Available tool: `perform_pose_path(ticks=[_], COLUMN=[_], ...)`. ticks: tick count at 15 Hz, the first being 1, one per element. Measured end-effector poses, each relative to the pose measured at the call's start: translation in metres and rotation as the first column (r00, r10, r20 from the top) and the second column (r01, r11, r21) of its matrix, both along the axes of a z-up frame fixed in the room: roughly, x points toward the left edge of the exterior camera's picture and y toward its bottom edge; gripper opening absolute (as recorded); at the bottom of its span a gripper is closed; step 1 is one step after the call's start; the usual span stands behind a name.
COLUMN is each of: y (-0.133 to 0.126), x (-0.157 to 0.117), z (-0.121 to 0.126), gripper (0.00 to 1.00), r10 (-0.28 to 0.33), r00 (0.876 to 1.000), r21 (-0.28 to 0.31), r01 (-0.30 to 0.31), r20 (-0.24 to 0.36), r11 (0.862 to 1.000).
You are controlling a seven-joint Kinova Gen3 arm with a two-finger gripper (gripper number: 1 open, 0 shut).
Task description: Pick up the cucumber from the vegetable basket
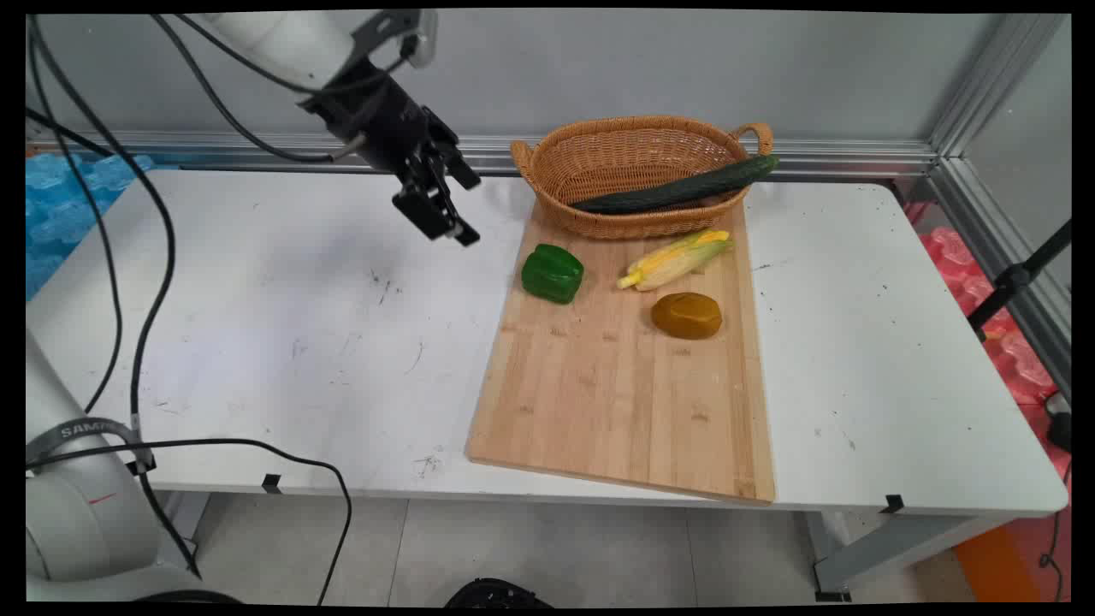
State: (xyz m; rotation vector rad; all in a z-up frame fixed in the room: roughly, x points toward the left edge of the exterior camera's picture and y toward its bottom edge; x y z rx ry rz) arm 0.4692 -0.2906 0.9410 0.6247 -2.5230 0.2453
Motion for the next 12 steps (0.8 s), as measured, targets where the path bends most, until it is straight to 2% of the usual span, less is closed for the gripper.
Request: perform_pose_path(ticks=[3,6,9,12], y=[-0.002,-0.016,-0.041,-0.072], x=[0.003,-0.002,-0.014,-0.033], z=[0.014,0.024,0.031,0.03], gripper=[1.0,1.0,1.0,1.0], r10=[0.107,0.181,0.231,0.244], r00=[0.994,0.982,0.97,0.966], r21=[-0.018,-0.045,-0.075,-0.091], r01=[-0.108,-0.184,-0.236,-0.252], r20=[-0.032,-0.058,-0.078,-0.088], r11=[0.994,0.982,0.969,0.963])
